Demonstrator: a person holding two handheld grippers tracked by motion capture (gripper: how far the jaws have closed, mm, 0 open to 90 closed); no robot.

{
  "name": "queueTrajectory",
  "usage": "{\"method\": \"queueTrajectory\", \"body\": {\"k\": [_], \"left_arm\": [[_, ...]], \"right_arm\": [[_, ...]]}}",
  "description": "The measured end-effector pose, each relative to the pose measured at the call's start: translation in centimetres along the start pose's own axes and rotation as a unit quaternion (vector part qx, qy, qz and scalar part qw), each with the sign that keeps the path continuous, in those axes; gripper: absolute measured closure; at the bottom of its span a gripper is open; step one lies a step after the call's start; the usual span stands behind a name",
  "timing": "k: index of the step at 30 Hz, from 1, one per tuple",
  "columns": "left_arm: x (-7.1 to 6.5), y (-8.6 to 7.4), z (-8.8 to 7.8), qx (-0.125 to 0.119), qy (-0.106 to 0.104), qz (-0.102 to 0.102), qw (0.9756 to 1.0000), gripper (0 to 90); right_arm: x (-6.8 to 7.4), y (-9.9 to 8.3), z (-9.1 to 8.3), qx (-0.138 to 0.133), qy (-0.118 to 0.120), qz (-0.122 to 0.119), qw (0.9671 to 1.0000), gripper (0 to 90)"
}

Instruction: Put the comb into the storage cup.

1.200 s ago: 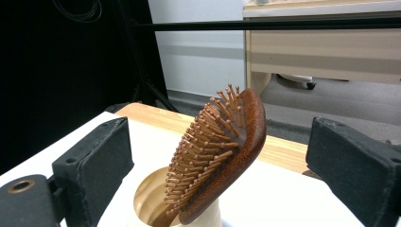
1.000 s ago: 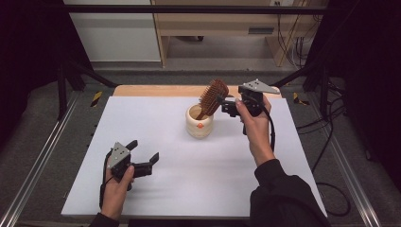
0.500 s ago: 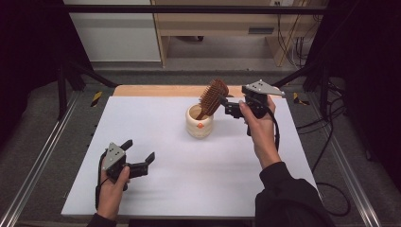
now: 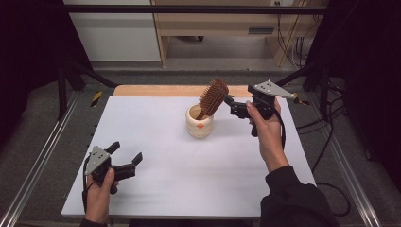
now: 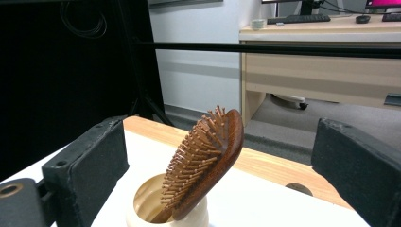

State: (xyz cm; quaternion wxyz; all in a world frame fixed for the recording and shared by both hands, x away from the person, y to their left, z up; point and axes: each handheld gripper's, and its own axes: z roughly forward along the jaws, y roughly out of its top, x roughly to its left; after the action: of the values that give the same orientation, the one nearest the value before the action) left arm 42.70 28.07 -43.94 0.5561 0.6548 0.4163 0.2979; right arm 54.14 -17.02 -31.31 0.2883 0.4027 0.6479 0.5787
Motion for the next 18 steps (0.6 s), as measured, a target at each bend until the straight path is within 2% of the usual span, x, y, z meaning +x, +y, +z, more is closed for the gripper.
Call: {"method": "queueTrajectory", "body": {"k": [3,9,16,18], "left_arm": [[0.4,0.0,-0.2,-0.004,0.004,-0.003,1.0,2.1],[1.0,0.0,-0.6,-0.012,0.006,0.005,0.9999,2.1],[1.6,0.1,-1.4,-0.02,0.01,0.012,0.9997,2.1],[1.8,0.1,-1.7,-0.021,0.009,0.008,0.9997,2.1]], "right_arm": [[-0.1,0.0,-0.1,-0.005,-0.001,-0.002,1.0,4.6],[-0.2,0.1,-0.7,-0.019,-0.005,-0.011,0.9997,4.2],[-0.7,0.1,-1.7,-0.032,-0.011,-0.008,0.9994,4.2],[-0.9,0.0,-2.0,-0.034,-0.012,-0.007,0.9993,4.2]]}}
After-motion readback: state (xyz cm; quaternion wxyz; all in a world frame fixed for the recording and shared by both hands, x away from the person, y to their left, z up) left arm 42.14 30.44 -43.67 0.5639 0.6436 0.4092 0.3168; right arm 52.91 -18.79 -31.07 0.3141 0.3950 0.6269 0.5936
